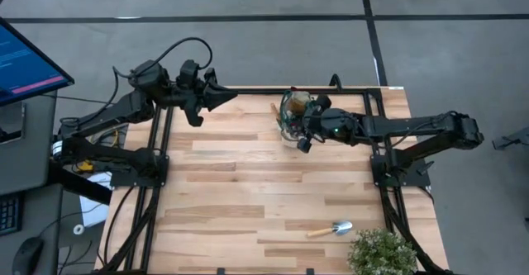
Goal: Pick & Place Garden tools in Gardening bag
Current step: Put the shear scissors into the side pocket of the gardening bag
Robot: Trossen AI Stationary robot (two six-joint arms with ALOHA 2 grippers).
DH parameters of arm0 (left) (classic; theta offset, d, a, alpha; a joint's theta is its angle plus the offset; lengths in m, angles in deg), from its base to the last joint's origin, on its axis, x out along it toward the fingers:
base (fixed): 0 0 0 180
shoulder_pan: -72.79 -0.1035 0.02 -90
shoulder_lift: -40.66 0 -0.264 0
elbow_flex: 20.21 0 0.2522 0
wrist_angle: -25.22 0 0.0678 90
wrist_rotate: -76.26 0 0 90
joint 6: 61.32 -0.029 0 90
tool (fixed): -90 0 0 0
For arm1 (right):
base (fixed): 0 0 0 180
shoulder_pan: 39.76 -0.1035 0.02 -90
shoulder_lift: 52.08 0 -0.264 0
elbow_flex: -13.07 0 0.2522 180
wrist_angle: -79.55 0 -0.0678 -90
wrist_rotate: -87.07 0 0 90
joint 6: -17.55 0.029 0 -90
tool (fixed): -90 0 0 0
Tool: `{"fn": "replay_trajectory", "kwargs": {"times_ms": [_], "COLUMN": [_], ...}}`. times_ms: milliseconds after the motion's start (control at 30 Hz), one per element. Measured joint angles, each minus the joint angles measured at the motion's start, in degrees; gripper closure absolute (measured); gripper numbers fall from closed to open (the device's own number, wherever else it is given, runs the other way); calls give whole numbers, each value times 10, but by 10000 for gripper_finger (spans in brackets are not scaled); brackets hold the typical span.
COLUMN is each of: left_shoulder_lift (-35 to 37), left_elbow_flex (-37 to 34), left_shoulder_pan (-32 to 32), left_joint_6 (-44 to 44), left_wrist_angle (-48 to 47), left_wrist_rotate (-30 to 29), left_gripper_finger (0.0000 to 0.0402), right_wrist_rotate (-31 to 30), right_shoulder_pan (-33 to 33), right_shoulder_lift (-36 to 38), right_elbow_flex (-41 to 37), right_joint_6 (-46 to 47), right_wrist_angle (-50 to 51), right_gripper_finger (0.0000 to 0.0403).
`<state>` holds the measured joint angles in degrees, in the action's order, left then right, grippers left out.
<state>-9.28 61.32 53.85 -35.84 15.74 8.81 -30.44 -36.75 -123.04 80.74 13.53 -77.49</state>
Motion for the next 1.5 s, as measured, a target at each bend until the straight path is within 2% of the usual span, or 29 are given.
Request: {"fn": "replay_trajectory", "kwargs": {"times_ms": [167, 667, 1033, 1233, 1500], "left_shoulder_lift": [0, 0, 0, 0, 0], "left_elbow_flex": [0, 0, 0, 0, 0], "left_shoulder_pan": [0, 0, 0, 0, 0], "left_joint_6": [-12, -12, -12, -12, -12], "left_wrist_angle": [-5, -14, -22, -23, -24], "left_wrist_rotate": [0, 0, 0, 0, 0], "left_gripper_finger": [396, 393, 392, 396, 393], "right_wrist_rotate": [-68, -85, -88, -136, -132], "right_shoulder_pan": [-6, -23, -23, -38, -28], "right_shoulder_lift": [-21, -101, -101, -101, -101], "right_elbow_flex": [1, 0, -24, -54, -72], "right_joint_6": [-39, -50, 25, 41, 76], "right_wrist_angle": [-20, -76, -82, -85, -96], "right_gripper_finger": [350, 350, 350, 350, 350]}}
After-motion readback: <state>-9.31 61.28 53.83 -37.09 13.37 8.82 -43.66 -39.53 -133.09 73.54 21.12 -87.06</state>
